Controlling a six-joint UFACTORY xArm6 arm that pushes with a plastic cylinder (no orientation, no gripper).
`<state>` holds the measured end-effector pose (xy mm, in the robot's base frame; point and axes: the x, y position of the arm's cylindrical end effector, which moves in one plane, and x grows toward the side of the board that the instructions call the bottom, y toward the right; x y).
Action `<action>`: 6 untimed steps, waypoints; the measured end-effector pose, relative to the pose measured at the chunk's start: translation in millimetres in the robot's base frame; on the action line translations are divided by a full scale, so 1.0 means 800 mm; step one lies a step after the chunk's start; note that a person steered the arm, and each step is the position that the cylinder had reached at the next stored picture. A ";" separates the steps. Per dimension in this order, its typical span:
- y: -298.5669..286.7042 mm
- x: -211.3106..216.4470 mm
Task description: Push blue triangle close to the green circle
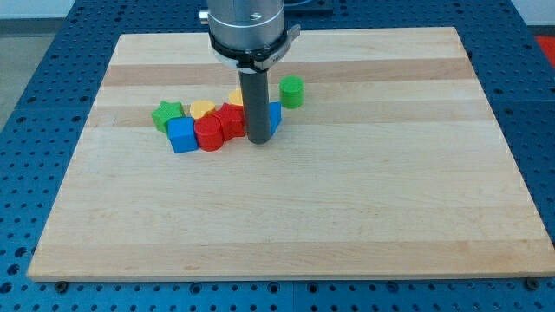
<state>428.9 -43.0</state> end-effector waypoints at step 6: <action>0.069 0.063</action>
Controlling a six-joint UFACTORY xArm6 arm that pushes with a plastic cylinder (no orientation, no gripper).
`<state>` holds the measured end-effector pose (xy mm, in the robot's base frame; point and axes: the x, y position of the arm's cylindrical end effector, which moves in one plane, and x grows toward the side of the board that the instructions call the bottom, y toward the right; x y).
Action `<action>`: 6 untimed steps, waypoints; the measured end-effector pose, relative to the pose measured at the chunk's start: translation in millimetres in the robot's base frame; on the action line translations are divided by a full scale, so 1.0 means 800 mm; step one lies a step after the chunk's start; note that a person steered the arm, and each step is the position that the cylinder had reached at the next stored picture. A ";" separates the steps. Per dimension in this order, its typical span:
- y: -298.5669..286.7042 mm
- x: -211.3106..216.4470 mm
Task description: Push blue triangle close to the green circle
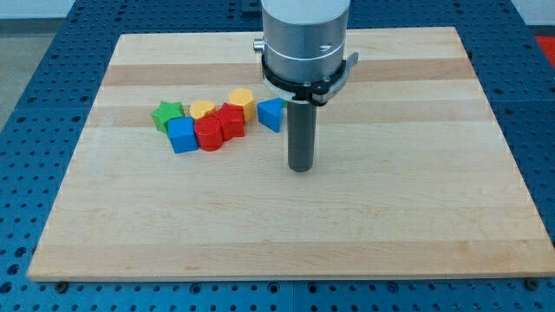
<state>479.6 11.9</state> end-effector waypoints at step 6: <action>0.041 -0.098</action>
<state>400.8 44.3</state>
